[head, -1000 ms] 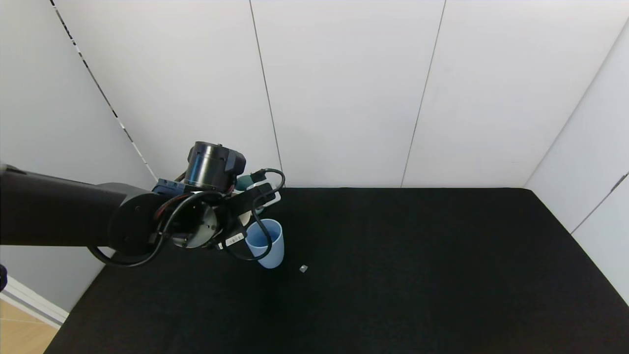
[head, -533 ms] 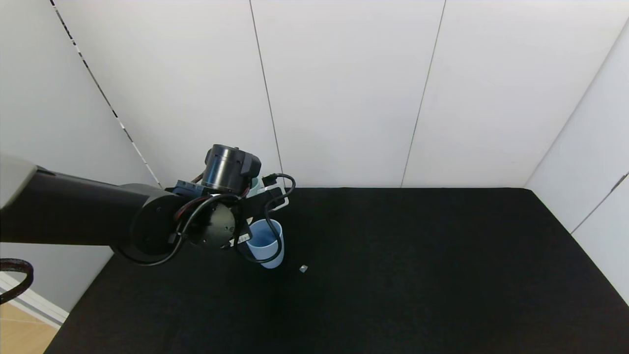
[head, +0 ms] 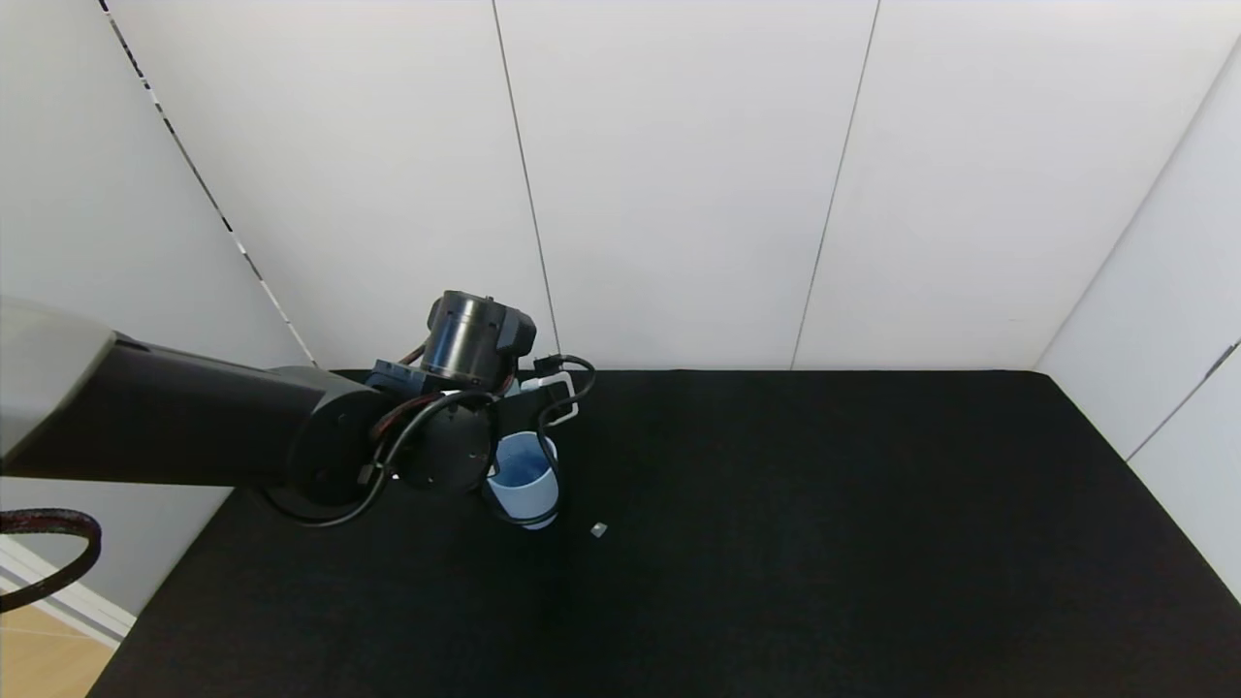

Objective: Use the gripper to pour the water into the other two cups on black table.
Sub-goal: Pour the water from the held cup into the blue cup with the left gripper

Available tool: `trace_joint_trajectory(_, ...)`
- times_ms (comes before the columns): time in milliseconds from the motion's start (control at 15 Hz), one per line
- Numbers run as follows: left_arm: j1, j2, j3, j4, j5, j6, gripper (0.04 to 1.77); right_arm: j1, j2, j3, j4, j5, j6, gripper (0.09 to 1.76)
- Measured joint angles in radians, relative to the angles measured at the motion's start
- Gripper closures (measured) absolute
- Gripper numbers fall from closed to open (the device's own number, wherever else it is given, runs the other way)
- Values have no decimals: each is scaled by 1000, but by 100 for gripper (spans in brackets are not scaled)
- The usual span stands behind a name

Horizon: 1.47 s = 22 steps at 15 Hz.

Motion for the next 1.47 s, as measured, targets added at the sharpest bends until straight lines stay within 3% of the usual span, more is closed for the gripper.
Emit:
trace_joint_trajectory(467,-31,25,-13,6,78,54,56,0,0,0,0,0,0,14)
trace_joint_trajectory(1000,-46,25,-13,0,98,67,56,0,0,0,0,0,0,14)
trace_joint_trajectory(1200,-47,21,-2,-3,86,21,56,0,0,0,0,0,0,14)
trace_joint_trajectory(1467,-47,10,17,4,72,-138,56,0,0,0,0,0,0,14)
